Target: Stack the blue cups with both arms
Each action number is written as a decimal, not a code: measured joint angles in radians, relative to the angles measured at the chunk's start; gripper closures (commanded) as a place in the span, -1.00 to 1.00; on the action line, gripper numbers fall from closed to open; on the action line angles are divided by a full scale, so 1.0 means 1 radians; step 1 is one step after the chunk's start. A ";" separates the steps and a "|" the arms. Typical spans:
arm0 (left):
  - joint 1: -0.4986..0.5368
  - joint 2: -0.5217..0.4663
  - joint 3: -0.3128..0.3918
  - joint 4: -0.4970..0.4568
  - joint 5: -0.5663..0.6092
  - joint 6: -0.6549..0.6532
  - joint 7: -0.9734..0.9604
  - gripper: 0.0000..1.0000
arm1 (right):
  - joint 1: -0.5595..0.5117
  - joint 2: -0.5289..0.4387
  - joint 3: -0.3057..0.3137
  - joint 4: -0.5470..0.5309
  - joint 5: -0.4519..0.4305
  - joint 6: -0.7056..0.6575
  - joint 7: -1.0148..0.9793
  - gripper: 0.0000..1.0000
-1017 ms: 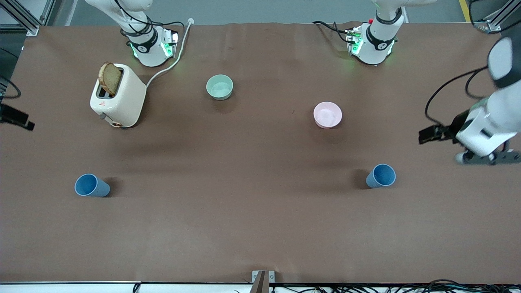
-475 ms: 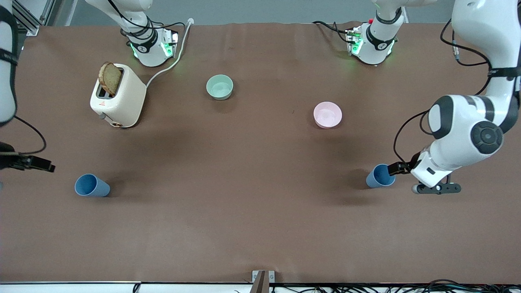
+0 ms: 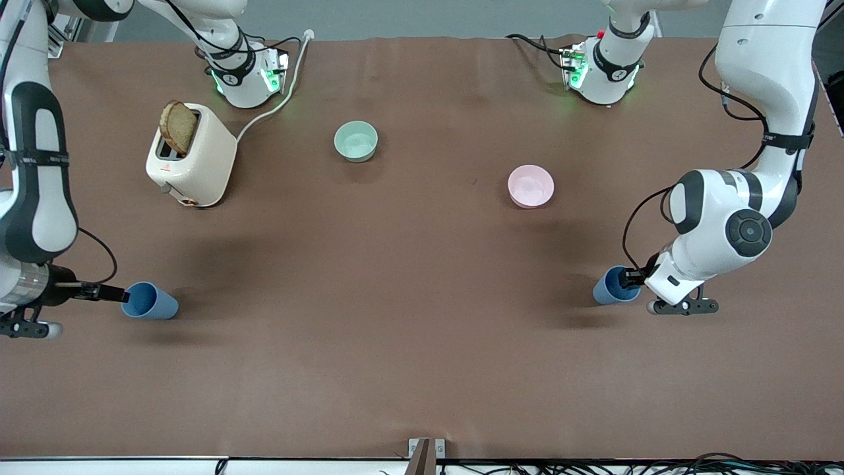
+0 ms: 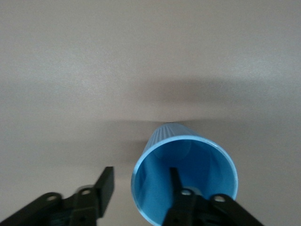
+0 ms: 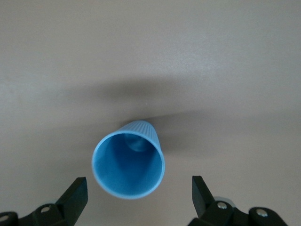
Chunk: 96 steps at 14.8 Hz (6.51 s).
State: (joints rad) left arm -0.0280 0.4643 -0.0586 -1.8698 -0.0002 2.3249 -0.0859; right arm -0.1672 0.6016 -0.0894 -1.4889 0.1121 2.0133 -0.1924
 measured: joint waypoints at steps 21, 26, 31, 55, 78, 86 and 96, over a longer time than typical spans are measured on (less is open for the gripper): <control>-0.518 0.238 -0.182 0.357 0.000 -0.028 -0.915 1.00 | -0.027 -0.015 0.026 0.022 0.075 -0.082 -0.062 0.92; -0.555 0.289 -0.181 0.385 0.000 0.026 -0.987 0.81 | -0.021 -0.233 0.195 0.054 -0.091 -0.249 0.211 0.92; -0.553 0.285 -0.171 0.417 0.068 0.029 -0.987 -1.00 | -0.012 -0.347 0.373 0.049 -0.117 -0.336 0.464 0.99; 0.022 -0.453 -0.087 0.397 0.048 -0.775 -0.030 -1.00 | 0.502 -0.115 0.518 -0.068 -0.311 0.048 1.203 0.99; -0.019 -0.564 -0.023 0.269 0.001 -0.774 0.025 -1.00 | 0.296 -0.247 0.505 -0.114 -0.354 0.032 1.003 -0.99; -0.019 -0.564 -0.022 0.269 0.001 -0.773 0.025 -1.00 | 0.132 -0.543 0.278 -0.112 -0.162 -0.268 0.565 -0.99; -0.019 -0.564 -0.021 0.269 0.001 -0.773 0.025 -1.00 | 0.131 -0.681 0.028 -0.062 -0.132 -0.512 0.184 -1.00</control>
State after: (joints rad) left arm -0.0469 -0.0996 -0.0797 -1.6011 0.0003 1.5516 -0.0607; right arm -0.0366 -0.0790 -0.0611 -1.5512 -0.0196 1.5009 -0.0079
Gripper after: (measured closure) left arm 0.000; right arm 0.000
